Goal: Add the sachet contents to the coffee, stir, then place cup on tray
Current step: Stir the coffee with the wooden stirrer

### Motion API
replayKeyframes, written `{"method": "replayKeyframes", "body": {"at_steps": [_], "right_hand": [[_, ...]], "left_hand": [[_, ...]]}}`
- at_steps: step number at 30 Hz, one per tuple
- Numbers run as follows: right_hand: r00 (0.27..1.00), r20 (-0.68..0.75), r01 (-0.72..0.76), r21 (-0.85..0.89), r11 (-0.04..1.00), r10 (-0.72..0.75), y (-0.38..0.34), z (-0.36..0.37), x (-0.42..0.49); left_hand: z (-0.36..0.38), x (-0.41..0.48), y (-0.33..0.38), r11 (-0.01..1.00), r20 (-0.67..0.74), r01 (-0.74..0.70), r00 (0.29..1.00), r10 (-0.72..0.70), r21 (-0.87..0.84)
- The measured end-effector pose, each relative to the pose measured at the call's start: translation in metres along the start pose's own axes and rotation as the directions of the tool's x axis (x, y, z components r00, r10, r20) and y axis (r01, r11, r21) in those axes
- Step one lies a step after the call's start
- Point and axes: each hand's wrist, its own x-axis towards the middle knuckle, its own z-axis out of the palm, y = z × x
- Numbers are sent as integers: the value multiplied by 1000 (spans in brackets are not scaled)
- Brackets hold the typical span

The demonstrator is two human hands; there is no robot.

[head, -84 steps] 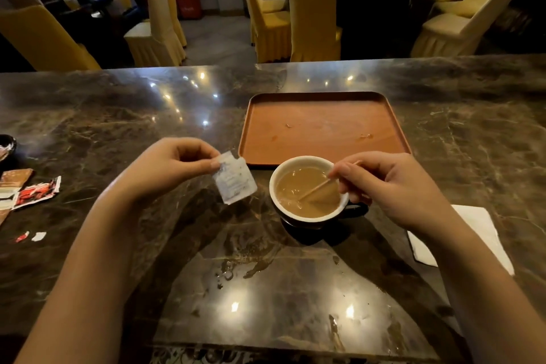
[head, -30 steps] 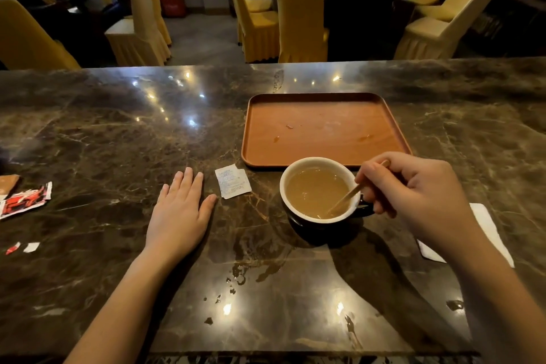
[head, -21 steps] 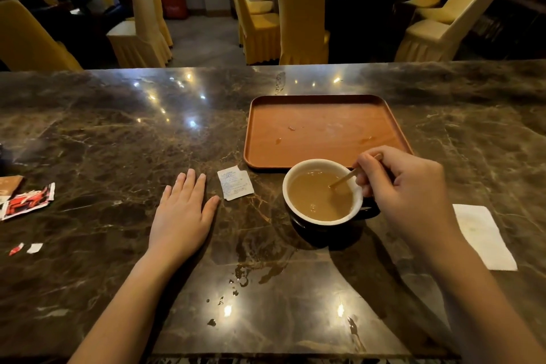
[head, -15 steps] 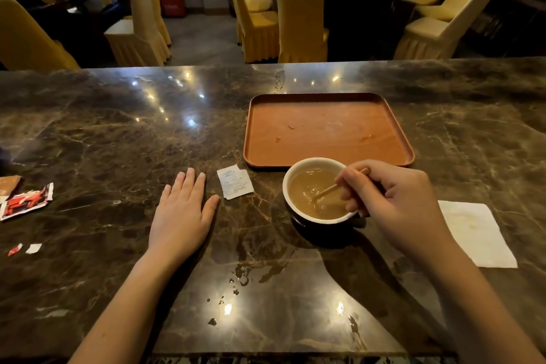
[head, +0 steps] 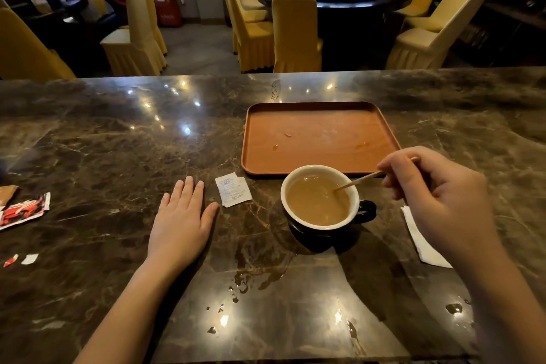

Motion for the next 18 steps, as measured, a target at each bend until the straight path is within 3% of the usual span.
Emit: {"method": "replayKeyframes", "body": {"at_steps": [6, 10, 14, 18], "right_hand": [[999, -32, -12, -37, 999, 10, 3, -2, -6], [993, -54, -98, 96, 991, 103, 7, -6, -11], [989, 15, -146, 77, 986, 145, 16, -10, -15], [986, -24, -163, 122, 979, 167, 23, -17, -19]], "left_hand": [[0, -1, 0, 1000, -1, 1, 1000, -1, -8], [1, 0, 0, 1000, -12, 0, 1000, 0, -11], [1, 0, -1, 1000, -19, -4, 1000, 4, -8], [2, 1, -1, 1000, -21, -3, 1000, 3, -4]]}}
